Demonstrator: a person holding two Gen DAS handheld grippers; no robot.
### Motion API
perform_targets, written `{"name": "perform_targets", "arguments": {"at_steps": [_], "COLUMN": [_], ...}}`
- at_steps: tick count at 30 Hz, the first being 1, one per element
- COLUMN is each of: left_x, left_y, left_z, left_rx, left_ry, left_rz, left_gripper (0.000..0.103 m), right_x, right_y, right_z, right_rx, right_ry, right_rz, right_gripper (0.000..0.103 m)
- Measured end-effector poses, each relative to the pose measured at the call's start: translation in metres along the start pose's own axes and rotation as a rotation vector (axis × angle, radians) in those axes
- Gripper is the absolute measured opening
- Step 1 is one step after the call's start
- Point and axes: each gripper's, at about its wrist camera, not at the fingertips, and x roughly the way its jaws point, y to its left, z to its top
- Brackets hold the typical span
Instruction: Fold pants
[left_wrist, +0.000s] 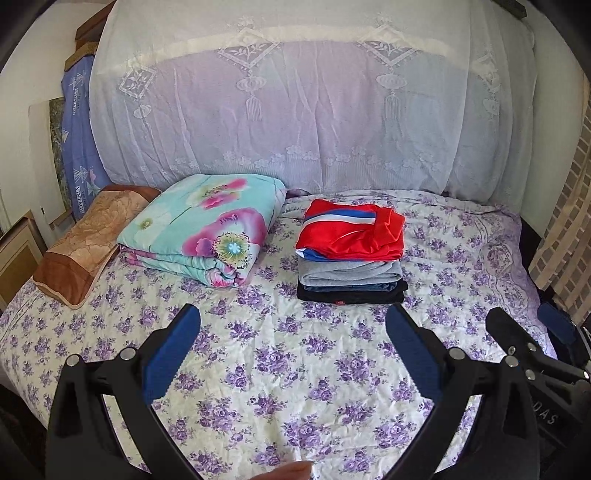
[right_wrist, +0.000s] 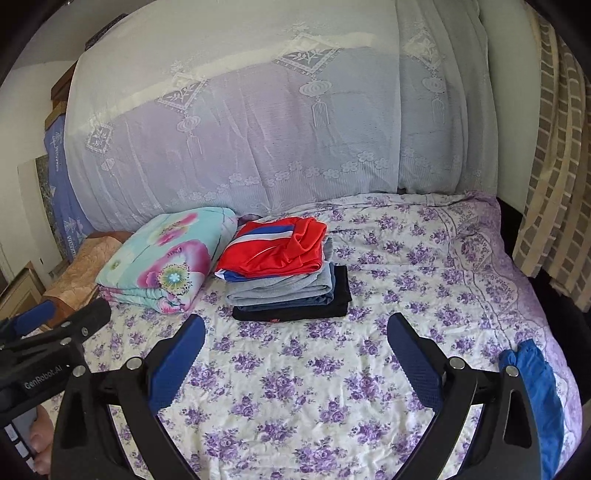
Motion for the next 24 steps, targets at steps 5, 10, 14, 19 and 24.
{"name": "perform_targets", "arguments": {"at_steps": [5,10,14,19,24], "left_x": [0.0032,0.006,0.0064,0.0059,0.0052], "left_y": [-0.0029,-0.0034,-0.0043,-0.0046,-0.0048], "left_z": [-0.0012,-0.0013,-0.0019,-0.0018,-0.002], "left_rx": [0.004,0.0,-0.001,0.002,0.001], "left_ry": [0.011,0.019,0.024,0.022,0.022], "left_rz": [0.026,0.036,0.034,0.036,0.038], "left_gripper": [0.098,0.098,0.098,0.098,0.098], "right_x": [0.0006,0.0044,0.0053,0.0049,0.005], "right_y": [0.0067,0.0055,0.0045,0.004,0.0032], "right_z": [-0.0012,-0.0017,-0.0015,-0.0014,-0.0014], "right_rx": [-0.018,-0.008,-0.009,-0.008,-0.008], "right_ry": [0.004,0.018,0.017,0.017,0.018], "right_rz": [0.015,0.027,0.025,0.024,0.024], "right_gripper": [0.099,0.099,0.099,0.099,0.099]}}
